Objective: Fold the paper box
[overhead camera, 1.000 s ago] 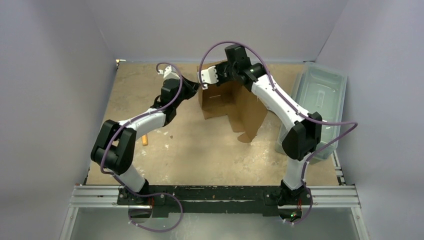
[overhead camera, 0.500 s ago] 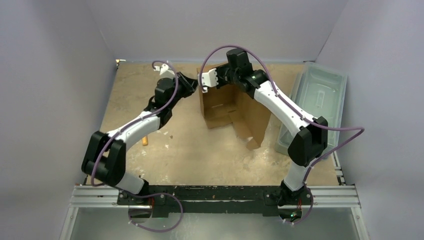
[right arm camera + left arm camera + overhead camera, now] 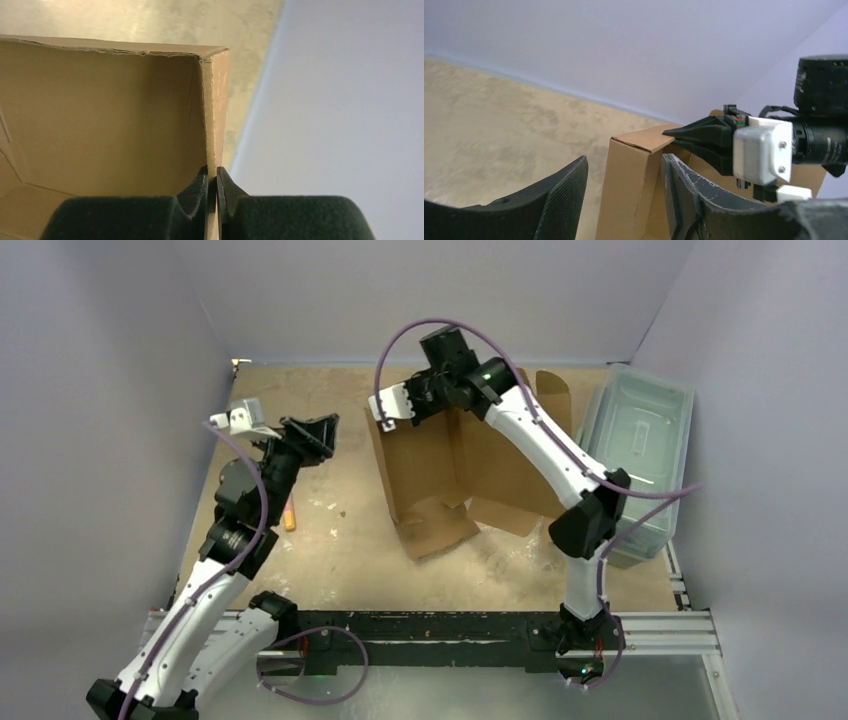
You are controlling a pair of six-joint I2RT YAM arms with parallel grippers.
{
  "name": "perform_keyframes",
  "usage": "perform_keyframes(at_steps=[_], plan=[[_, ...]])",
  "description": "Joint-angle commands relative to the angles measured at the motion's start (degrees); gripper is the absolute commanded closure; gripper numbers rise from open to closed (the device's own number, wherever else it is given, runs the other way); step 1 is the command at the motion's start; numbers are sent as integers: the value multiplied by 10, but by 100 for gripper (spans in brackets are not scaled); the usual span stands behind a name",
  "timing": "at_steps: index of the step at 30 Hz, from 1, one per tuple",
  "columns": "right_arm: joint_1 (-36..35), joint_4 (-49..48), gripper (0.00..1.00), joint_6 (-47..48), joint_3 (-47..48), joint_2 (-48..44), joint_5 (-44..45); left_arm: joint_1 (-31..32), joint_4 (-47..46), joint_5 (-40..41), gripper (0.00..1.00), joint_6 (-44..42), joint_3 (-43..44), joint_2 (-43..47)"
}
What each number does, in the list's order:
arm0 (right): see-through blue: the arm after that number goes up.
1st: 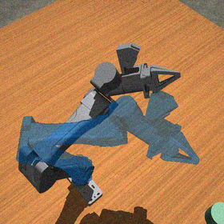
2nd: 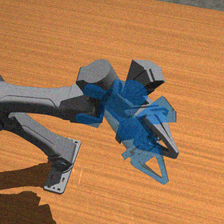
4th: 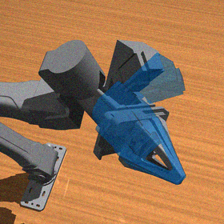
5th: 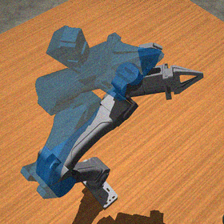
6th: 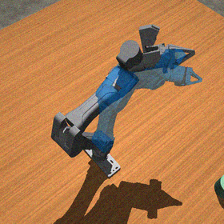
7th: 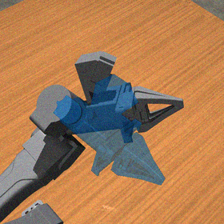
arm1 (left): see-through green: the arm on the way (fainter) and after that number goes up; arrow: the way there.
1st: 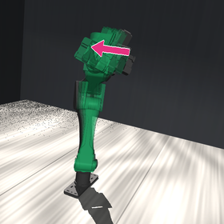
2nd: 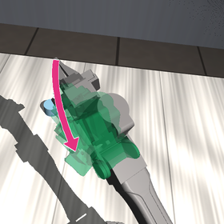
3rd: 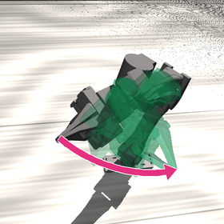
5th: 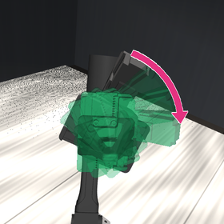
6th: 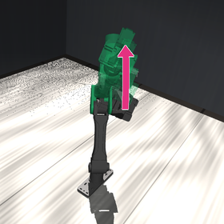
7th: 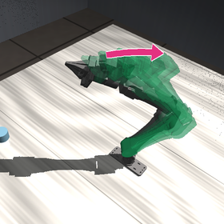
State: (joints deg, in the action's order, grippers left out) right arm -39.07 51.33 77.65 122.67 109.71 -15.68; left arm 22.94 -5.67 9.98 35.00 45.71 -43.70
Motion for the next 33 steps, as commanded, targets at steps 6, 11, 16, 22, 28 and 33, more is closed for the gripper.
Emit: perform_keyframes(at_steps=[6, 11, 16, 22, 28, 33], plan=[[-40, 156, 100, -2, 87, 153, 64, -3, 187, 54, 44, -5, -83, 115], [-49, 171, 100, 5, 97, 196, 83, -2, 223, 53, 44, 15, -113, 169], [-54, 154, 100, 10, 52, 194, 76, -2, 211, 21, 45, 53, -168, 188], [-58, 95, 96, 11, -35, 163, 76, -2, 149, -21, 44, 69, -223, 165], [-58, 75, 99, 9, -77, 145, 34, -2, 2, -121, 41, -47, -204, 8], [-58, 87, 100, 5, -81, 143, -28, -1, -135, -197, 39, -111, -224, -85]])
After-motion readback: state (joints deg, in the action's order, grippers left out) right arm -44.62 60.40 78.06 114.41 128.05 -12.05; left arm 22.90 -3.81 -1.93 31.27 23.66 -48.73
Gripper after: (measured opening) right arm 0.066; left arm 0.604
